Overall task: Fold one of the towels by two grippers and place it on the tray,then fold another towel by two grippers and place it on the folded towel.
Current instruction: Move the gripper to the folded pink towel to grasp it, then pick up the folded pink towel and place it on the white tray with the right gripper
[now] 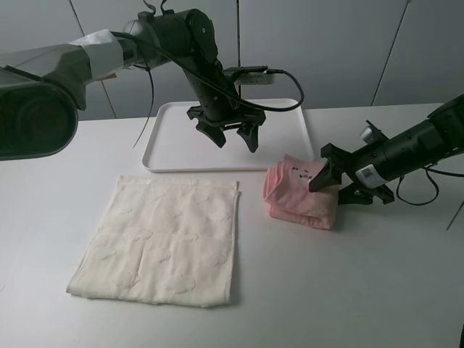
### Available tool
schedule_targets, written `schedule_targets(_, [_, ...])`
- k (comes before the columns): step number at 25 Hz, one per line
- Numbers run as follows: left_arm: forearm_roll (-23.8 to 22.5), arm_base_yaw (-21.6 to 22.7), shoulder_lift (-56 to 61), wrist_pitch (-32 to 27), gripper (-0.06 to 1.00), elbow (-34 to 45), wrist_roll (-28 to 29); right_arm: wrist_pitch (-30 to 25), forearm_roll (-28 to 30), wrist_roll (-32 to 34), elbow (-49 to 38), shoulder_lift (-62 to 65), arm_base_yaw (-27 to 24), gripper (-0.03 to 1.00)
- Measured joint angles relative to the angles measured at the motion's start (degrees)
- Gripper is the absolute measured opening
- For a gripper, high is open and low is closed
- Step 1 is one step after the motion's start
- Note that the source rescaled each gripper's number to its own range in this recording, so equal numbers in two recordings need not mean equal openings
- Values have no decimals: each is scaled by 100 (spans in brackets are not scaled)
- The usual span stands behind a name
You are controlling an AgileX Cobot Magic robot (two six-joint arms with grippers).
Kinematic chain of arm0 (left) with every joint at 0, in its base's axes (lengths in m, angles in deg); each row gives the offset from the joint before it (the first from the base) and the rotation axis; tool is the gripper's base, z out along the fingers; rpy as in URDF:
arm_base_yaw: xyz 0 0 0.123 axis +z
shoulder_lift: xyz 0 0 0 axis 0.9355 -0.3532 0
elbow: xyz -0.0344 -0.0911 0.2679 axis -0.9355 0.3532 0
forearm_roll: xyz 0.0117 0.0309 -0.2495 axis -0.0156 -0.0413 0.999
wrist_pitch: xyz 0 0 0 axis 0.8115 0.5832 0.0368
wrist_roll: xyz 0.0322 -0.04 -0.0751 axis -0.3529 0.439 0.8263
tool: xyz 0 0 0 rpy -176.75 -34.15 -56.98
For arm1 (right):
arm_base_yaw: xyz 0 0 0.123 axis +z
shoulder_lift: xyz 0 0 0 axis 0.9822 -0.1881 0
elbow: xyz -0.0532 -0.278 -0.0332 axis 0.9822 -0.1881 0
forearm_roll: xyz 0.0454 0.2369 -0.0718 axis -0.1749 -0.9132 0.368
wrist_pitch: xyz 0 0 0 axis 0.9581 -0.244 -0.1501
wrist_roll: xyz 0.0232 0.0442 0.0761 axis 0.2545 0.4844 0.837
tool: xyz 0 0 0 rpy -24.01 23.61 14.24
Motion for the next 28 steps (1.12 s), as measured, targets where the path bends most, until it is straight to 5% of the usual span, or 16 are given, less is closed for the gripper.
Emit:
schedule_targets(4, [0,0,0,-12,95,0,-24,8,0,-108,0,0,0,9])
schedule_targets(15, [3,78,569,-21,95,153,-517,-823,-111,-205,295,377,10,9])
schedule_targets(21, [296,557,1095,0,95,153,-722,-1759,187,637,1505,665,50,9])
schedule_targets(28, [559,1056,1382,0,95,203,-903,-2058,342,1414,3229,328,634,9])
